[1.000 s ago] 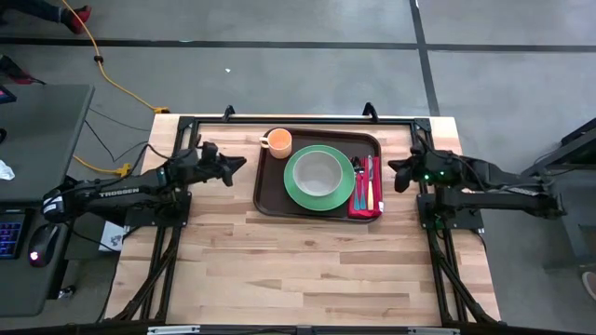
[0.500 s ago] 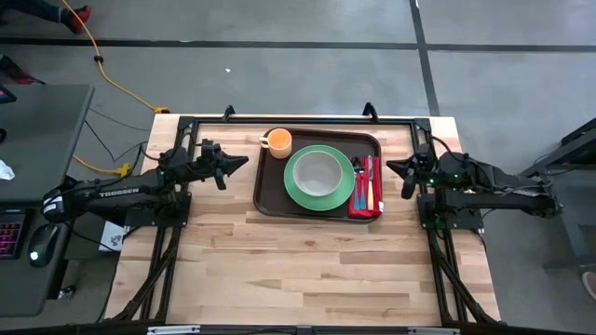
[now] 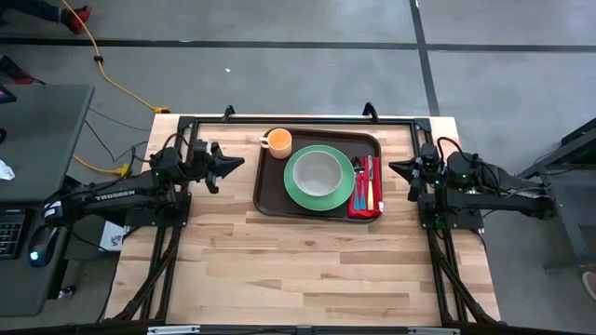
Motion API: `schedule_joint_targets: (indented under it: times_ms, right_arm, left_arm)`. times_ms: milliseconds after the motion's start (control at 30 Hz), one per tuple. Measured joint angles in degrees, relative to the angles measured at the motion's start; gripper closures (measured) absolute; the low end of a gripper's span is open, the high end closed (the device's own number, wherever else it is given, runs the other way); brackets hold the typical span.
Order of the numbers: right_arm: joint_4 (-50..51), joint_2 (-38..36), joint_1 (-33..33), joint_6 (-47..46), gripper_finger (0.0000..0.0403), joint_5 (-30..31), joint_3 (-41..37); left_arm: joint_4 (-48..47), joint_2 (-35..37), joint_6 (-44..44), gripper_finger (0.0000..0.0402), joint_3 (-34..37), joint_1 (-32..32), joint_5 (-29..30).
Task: Set up tray
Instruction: Return to Home Position
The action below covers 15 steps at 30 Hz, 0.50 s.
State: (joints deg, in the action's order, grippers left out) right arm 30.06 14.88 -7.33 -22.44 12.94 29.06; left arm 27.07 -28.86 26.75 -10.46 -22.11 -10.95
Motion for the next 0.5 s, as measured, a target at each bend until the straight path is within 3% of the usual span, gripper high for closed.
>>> schedule_joint_targets:
  times_ms: [267, 500]
  right_arm:
    - [-0.17, -0.39, 0.0, 0.65, 0.0403, -0.06, 0.0]
    - [-1.75, -0.39, 0.0, 2.3, 0.0403, -0.04, 0.02]
  left_arm:
    - [-4.89, 2.16, 0.63, 0.0358, -2.45, 0.0, -0.73]
    - [-17.86, 2.2, -2.93, 0.0391, -10.81, 0.02, -3.79]
